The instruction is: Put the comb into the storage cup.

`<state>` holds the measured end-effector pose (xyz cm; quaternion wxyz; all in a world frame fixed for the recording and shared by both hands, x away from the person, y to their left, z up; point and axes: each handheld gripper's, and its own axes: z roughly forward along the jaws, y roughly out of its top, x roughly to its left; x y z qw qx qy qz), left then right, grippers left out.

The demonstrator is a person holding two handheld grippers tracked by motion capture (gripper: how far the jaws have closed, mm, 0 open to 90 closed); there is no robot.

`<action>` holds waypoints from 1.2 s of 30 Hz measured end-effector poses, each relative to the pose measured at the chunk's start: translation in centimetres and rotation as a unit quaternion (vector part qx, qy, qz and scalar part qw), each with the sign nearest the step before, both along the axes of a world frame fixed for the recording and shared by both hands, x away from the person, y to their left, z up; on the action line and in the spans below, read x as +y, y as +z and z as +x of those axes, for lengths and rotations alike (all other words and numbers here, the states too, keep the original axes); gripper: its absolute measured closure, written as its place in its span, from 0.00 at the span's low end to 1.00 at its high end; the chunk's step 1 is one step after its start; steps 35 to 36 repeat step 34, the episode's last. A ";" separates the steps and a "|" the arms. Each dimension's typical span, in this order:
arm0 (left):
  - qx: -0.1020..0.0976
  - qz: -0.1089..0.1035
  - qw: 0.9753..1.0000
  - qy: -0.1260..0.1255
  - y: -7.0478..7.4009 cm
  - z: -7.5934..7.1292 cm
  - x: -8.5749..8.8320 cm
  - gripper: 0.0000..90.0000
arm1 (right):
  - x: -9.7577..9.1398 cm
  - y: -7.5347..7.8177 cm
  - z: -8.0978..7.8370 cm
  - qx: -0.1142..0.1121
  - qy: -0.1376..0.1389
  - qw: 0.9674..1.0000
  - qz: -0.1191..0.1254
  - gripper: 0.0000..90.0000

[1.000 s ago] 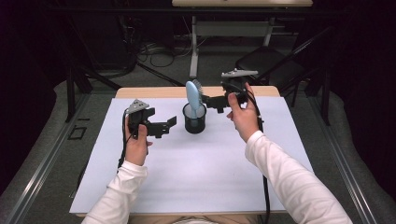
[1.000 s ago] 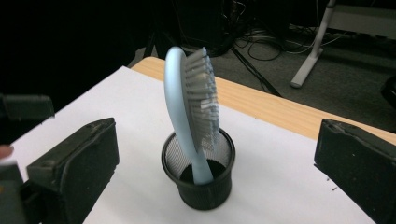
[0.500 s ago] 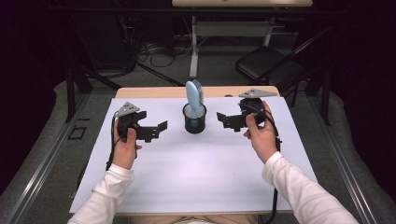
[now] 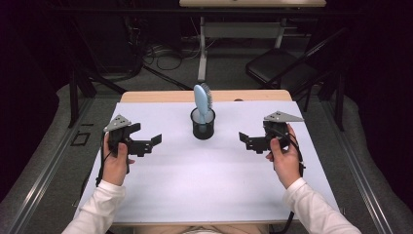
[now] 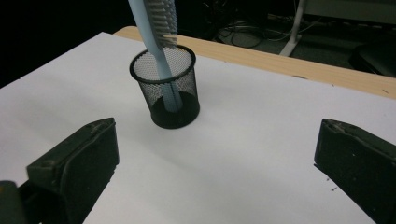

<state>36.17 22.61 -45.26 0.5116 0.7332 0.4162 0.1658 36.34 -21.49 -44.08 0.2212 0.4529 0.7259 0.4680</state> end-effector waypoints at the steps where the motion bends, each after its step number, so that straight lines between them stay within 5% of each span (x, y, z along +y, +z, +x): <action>1: -0.001 -0.001 1.000 -0.002 -0.3 -0.2 0.2 0.01 | -0.3 -0.3 -0.1 0.001 -0.002 1.000 0.000 0.00; 16: 0.005 -0.009 1.000 0.000 -2.9 -1.2 1.8 0.01 | -2.6 -5.0 -2.6 0.003 -0.038 0.999 -0.014 0.00; 36: 0.006 0.001 1.000 -0.006 -4.6 -1.0 1.9 0.02 | -4.6 -7.7 -3.9 0.006 -0.077 0.997 -0.006 0.01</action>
